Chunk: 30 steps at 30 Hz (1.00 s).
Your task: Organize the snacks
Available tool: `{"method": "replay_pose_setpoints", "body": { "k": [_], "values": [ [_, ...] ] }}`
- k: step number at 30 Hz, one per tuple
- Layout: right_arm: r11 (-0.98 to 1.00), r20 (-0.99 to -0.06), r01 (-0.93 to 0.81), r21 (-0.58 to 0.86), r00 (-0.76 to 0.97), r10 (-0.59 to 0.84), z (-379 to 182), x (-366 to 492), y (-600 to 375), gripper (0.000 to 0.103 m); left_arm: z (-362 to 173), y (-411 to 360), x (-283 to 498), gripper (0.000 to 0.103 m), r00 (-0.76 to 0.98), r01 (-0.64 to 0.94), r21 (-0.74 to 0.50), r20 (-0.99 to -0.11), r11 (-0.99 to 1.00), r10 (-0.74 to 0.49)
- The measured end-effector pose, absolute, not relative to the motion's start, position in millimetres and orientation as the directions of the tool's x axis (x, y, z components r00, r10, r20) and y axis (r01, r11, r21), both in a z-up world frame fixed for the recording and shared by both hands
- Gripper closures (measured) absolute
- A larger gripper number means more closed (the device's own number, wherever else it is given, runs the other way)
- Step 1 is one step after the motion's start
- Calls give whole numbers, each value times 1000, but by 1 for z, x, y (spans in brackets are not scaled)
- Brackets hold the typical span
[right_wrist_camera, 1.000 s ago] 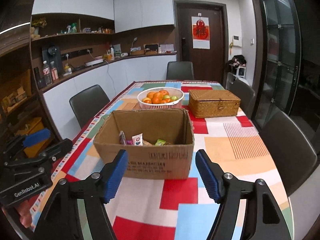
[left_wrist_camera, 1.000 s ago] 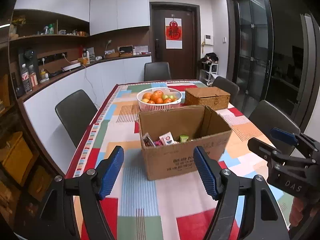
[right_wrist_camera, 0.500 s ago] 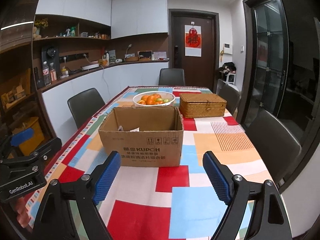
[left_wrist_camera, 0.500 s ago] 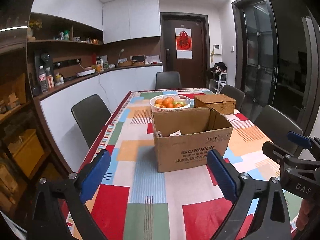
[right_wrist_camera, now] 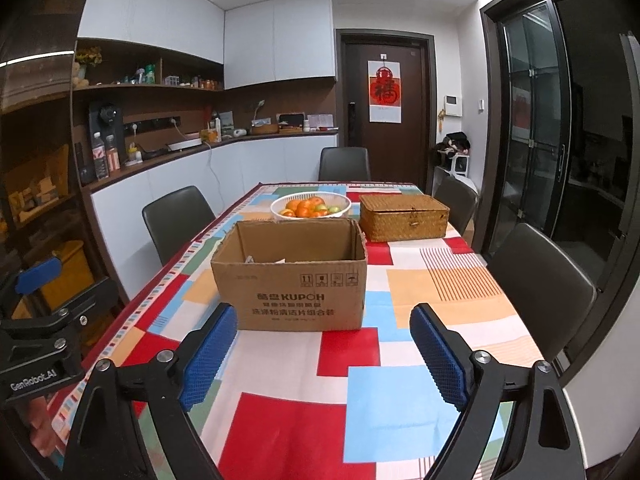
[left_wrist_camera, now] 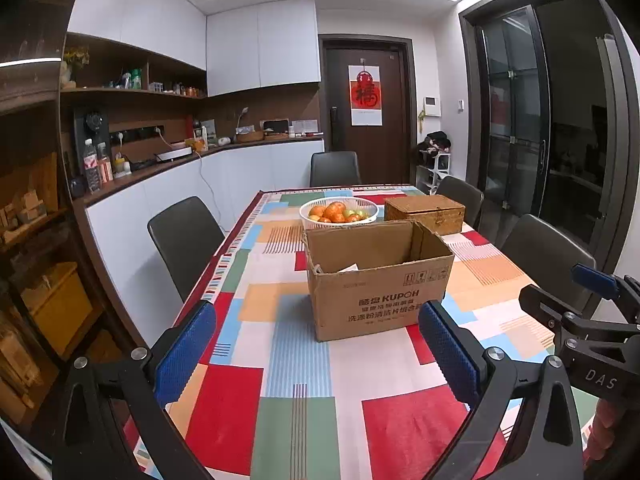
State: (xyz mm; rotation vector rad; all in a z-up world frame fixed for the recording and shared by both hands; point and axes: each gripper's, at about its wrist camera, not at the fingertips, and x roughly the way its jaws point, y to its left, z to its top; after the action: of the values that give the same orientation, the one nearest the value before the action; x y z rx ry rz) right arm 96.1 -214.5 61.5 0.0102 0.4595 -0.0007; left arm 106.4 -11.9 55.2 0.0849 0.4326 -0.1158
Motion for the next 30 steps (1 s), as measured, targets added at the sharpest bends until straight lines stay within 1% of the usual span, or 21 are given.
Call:
{"method": "replay_pose_setpoints", "body": {
  "k": [6, 11, 19, 30],
  "values": [
    [1000, -443, 6, 12, 896, 0, 61, 90, -215, 14, 55, -11, 97, 0, 914, 124, 68, -395, 990, -87],
    [1000, -439, 16, 0, 898, -14, 61, 87, -216, 14, 54, -12, 94, 0, 918, 113, 76, -389, 991, -75],
    [999, -426, 25, -21, 904, -32, 64, 84, -214, 14, 53, -12, 92, 0, 917, 105, 78, -394, 991, -67],
    [1000, -436, 21, -18, 900, -27, 64, 85, -215, 14, 50, -12, 95, 0, 909, 102, 75, -413, 992, -62]
  ]
}}
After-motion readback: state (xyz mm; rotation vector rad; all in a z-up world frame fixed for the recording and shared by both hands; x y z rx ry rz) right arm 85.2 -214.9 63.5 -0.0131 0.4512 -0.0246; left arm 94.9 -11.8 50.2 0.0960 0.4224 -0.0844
